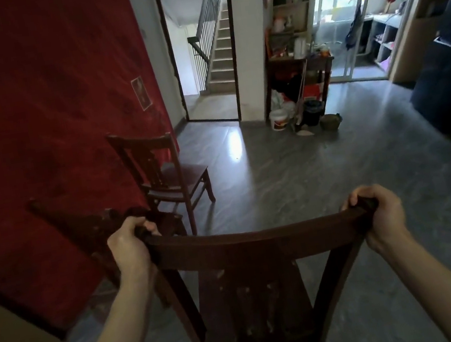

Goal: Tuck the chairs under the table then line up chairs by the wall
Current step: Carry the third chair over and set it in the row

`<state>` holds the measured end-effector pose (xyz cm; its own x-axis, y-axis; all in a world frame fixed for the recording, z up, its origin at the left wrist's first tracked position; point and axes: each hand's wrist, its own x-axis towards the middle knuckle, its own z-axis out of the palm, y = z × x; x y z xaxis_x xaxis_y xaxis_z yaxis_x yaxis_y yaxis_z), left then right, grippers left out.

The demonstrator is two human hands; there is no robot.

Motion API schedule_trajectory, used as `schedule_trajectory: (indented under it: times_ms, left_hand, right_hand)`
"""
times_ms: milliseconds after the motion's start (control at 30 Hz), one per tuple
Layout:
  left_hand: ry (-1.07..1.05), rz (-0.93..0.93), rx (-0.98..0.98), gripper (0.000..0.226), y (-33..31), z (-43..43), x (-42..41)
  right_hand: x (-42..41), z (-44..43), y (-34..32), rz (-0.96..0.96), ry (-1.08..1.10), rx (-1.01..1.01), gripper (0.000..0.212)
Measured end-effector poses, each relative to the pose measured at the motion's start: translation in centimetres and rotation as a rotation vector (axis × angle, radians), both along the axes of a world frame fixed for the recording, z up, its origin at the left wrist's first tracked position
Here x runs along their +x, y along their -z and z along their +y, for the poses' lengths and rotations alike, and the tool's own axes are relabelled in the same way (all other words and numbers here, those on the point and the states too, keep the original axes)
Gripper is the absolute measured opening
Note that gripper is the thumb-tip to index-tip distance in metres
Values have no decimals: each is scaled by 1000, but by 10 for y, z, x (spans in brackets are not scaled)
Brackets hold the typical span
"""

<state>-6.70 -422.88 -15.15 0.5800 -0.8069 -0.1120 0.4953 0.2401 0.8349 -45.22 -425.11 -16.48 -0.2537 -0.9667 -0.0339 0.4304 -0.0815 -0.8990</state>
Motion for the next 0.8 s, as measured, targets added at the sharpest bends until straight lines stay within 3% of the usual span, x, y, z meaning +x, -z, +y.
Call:
schedule_trajectory:
  times_ms: [367,800]
  left_hand:
    - [136,8,-4,47,16,-319,55]
    - [289,-107,19,37,59,-655,46]
  right_hand:
    - [62,-240,12,86,200,-8,31]
    - [52,-534,79,43,272,-64,29]
